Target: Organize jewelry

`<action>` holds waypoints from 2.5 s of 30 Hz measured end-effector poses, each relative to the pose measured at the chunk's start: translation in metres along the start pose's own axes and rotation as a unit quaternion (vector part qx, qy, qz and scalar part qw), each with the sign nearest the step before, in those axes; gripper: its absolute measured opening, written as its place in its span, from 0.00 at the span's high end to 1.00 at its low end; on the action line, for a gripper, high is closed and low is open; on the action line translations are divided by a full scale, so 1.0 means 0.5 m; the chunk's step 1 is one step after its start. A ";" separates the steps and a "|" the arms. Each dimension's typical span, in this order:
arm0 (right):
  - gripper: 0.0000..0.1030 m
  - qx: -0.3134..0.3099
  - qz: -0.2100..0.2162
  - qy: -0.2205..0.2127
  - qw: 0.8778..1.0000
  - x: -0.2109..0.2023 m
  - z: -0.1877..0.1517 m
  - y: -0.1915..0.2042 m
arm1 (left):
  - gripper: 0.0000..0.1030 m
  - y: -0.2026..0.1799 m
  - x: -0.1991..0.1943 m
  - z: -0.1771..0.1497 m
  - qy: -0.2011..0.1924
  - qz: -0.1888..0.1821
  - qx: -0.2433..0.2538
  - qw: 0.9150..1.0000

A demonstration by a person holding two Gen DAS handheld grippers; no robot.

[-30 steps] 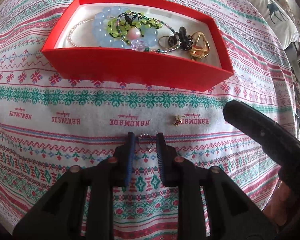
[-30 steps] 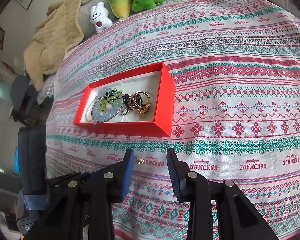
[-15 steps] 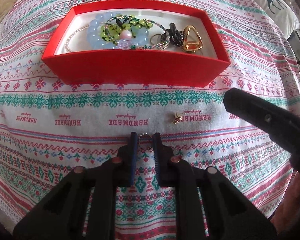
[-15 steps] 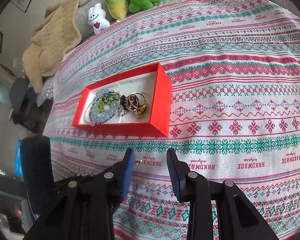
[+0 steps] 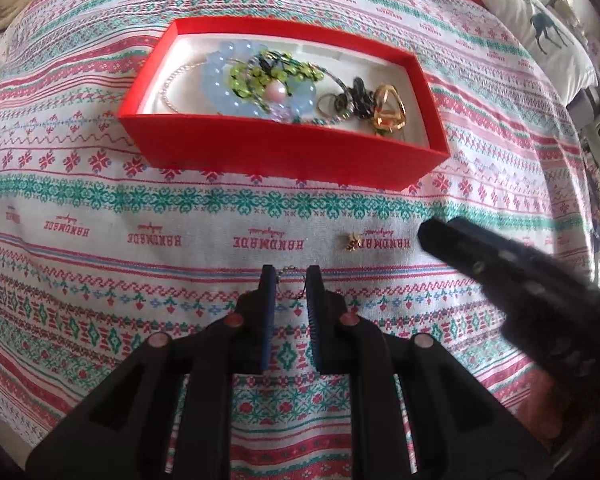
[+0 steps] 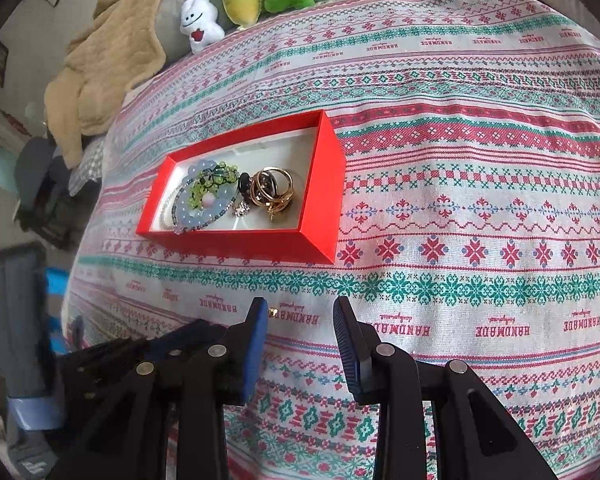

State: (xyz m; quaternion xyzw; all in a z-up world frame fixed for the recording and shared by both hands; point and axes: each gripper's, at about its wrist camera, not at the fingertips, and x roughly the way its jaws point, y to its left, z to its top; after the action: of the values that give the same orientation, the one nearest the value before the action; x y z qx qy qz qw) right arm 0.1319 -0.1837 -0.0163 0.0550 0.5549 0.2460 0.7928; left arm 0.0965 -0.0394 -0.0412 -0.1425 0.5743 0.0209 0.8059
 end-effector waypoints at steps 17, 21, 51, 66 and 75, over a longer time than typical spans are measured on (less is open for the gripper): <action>0.67 -0.166 -0.095 0.020 0.981 0.095 -0.042 0.130 | 0.84 0.140 -0.056 0.008 -0.015 -0.042 -0.107 0.993; 0.67 -0.142 -0.072 0.012 0.987 0.106 -0.027 0.127 | 0.84 0.146 -0.058 0.008 -0.014 -0.042 -0.108 0.993; 0.85 -0.081 -0.019 0.017 0.996 0.082 -0.002 0.089 | 0.84 0.130 -0.061 0.016 -0.014 -0.053 -0.104 0.993; 0.92 -0.155 -0.094 0.007 0.983 0.119 -0.014 0.147 | 0.84 0.126 -0.062 0.019 -0.014 -0.050 -0.104 0.993; 0.92 -0.104 -0.021 0.008 0.994 0.067 0.007 0.101 | 0.84 0.130 -0.078 0.019 -0.021 -0.057 -0.107 0.992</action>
State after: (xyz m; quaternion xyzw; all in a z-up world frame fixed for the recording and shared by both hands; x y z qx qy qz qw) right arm 0.1271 -0.1239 -0.0252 -0.0411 0.5338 0.2857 0.7949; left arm 0.0790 0.0302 -0.0153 -0.2599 0.5423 0.0389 0.7980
